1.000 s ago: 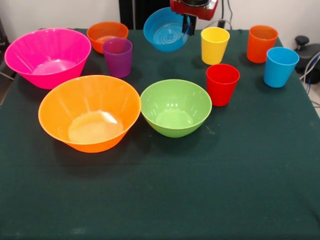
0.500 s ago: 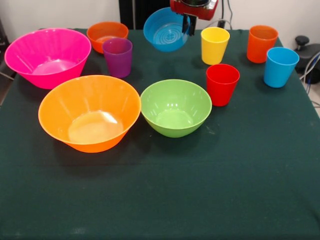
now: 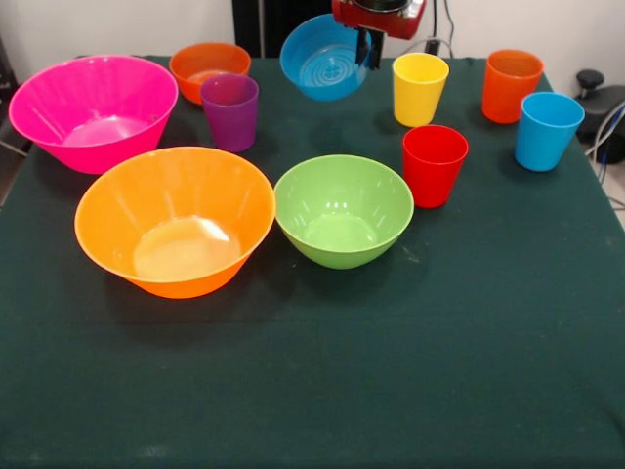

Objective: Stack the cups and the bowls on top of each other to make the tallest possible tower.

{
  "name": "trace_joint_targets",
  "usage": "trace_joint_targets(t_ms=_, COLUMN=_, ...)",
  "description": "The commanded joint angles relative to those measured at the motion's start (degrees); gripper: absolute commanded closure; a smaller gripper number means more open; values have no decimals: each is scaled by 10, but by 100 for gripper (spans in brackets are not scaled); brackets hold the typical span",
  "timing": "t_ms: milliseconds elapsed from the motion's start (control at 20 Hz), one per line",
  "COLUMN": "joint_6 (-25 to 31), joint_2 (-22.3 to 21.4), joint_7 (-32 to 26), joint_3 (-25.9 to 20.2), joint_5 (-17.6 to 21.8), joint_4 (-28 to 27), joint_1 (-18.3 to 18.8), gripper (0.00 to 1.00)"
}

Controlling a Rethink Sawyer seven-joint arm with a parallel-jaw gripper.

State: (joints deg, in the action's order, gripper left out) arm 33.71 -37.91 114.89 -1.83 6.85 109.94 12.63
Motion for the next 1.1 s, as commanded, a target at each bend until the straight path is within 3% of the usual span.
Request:
trace_joint_targets(t_ms=50, joint_6=-28, joint_2=9, joint_7=11, joint_3=-41, joint_5=20, joint_4=33, joint_1=9, gripper=100)
trace_joint_targets(t_ms=800, joint_6=-140, joint_2=19, joint_7=31, joint_3=-34, joint_5=38, joint_4=108, joint_1=20, gripper=100)
trace_joint_targets(t_ms=1000, joint_6=-133, joint_2=25, joint_7=25, joint_3=-34, joint_5=36, joint_4=97, joint_1=21, gripper=100)
trace_joint_targets(t_ms=1100, joint_6=-100, joint_2=23, joint_7=14, joint_3=-40, joint_5=29, joint_4=79, joint_1=23, gripper=100)
